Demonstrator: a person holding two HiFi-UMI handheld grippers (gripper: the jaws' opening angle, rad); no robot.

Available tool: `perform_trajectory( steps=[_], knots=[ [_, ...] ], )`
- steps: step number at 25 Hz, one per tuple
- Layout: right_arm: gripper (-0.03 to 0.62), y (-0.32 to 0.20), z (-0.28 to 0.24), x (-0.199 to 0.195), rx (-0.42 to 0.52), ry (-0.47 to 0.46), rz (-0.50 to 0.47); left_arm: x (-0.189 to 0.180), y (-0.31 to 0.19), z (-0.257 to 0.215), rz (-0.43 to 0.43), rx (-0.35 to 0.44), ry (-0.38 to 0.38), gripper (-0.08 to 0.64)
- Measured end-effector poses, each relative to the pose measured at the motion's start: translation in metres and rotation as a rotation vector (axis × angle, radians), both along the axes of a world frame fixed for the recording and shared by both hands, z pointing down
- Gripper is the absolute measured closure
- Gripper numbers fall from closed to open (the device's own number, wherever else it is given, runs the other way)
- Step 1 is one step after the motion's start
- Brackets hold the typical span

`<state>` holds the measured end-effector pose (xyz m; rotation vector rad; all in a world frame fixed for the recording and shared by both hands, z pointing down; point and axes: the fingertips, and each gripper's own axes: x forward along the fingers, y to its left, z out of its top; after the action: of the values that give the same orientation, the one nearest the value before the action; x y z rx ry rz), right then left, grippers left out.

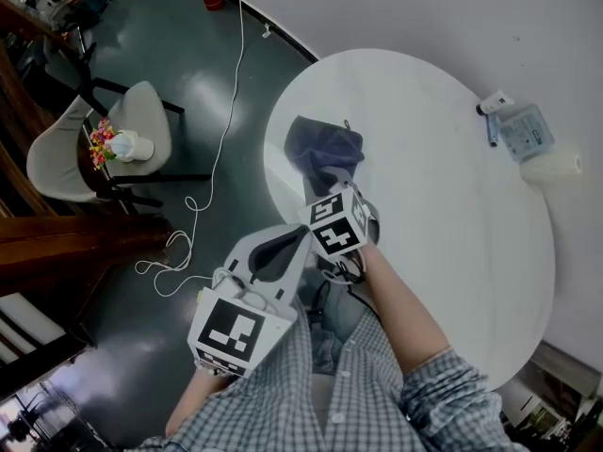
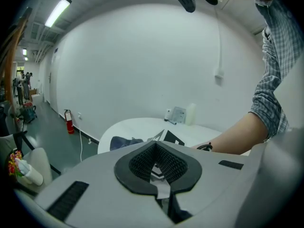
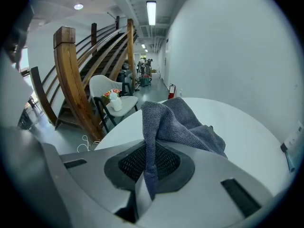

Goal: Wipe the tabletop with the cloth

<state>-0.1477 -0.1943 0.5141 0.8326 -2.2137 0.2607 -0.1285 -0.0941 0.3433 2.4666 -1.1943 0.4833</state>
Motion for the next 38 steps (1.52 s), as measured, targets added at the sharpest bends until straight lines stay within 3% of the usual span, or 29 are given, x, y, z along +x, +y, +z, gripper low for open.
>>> perform_trajectory(
  steps=[15, 38],
  knots=[
    [0.569, 0.009, 0.002, 0.117, -0.037, 0.013, 0.129, 0.058, -0.026, -0.004, 0.098, -0.018, 0.024, 0.555],
    [0.569, -0.026, 0.001, 0.275, -0.042, 0.076, 0.302, 0.105, -0.059, -0.005, 0.070, -0.023, 0.030, 0.555]
  ],
)
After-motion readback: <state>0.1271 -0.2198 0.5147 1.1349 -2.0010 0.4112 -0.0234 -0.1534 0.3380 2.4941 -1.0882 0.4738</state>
